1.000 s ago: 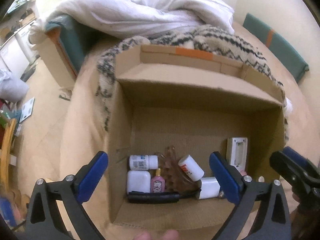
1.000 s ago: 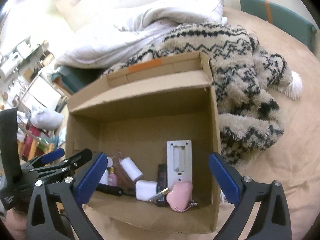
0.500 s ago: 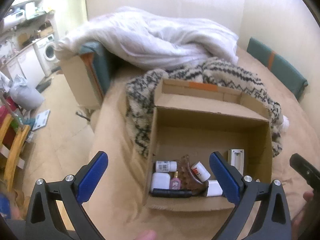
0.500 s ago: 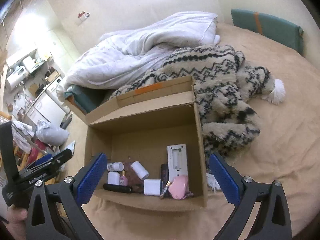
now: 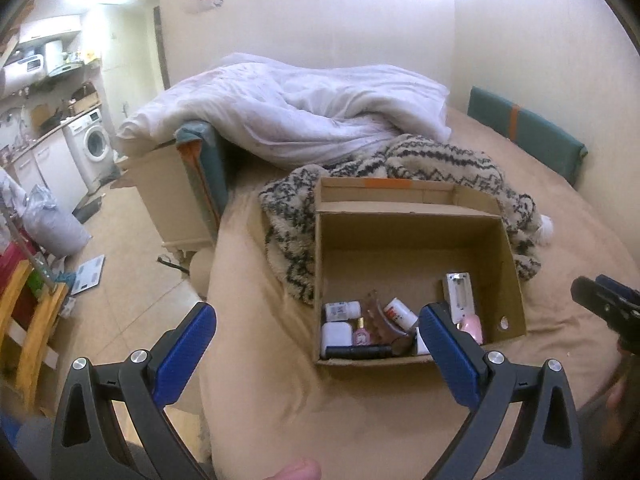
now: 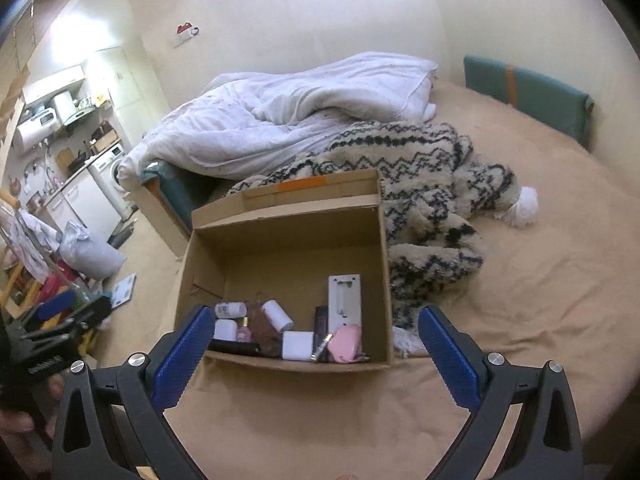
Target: Organize rigid objects
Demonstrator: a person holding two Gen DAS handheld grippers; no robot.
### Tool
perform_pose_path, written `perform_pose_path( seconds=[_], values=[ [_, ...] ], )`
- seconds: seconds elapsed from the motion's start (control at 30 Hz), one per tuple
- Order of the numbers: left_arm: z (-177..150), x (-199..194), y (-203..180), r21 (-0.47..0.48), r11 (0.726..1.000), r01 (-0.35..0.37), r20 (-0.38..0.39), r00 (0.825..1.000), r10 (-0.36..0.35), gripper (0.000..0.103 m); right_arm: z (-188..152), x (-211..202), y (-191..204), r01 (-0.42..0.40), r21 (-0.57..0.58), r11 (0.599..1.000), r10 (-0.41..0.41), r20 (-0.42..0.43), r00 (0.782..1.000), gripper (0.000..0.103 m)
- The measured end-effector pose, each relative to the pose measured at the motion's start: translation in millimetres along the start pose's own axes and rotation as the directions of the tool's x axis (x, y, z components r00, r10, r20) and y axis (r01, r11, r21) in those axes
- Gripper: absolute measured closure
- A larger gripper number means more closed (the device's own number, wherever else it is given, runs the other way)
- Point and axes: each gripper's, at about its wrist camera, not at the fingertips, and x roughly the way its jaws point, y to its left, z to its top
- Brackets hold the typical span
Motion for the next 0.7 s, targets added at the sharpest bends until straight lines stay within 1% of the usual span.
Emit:
perform_pose_path(
  seconds=[0.13,0.17,0.23,0.3,0.4,0.47,0.57,0.7],
  values=[
    [-12.1,5.1,10.6,-0.048,0.998,-0.027,-0.033,0.999,0.025,0.002,-16.3,3.6,-4.7,0.034,0.016,0.999,-0.034,0.013,0.999,0.0],
    [-12.7,7.1,12.6,-0.059,0.998,-0.031,-0.041,0.999,0.029,0.002,-18.4,7.7,-4.8,0.048,0.013,0.999,-0.048,0.003,0.999,0.0],
    [-11.9,12.5,15.9,-0.084,0.996,-0.042,-0.051,0.998,0.038,0.002,-17.2,13.3,-3.5,0.062,0.003,0.998,-0.062,-0.008,0.998,0.0],
    [-11.0,16.6,17.0,-0.102,0.993,-0.054,-0.05,0.998,0.049,0.002,-16.3,16.1,-2.7,0.063,0.005,0.998,-0.063,0.0,0.998,0.0],
    [-11.1,20.8,12.2,-0.096,0.994,-0.049,-0.054,0.998,0.043,0.001,-18.6,24.4,0.0,0.065,-0.006,0.998,-0.065,-0.028,0.998,0.0],
    [-13.7,22.0,7.5,-0.076,0.997,-0.03,-0.06,0.998,0.025,0.001,-20.7,26.4,1.3,0.062,-0.01,0.998,-0.063,-0.037,0.997,0.0],
    [-14.5,22.3,4.6,-0.065,0.998,-0.009,-0.058,0.998,0.006,0.001,-20.9,26.0,3.1,0.065,-0.02,0.998,-0.065,-0.032,0.997,0.0],
    [-13.8,22.8,5.2,-0.069,0.997,-0.015,-0.068,0.998,0.01,0.001,-20.8,26.1,2.6,0.063,-0.011,0.998,-0.063,-0.031,0.998,0.0]
  ],
)
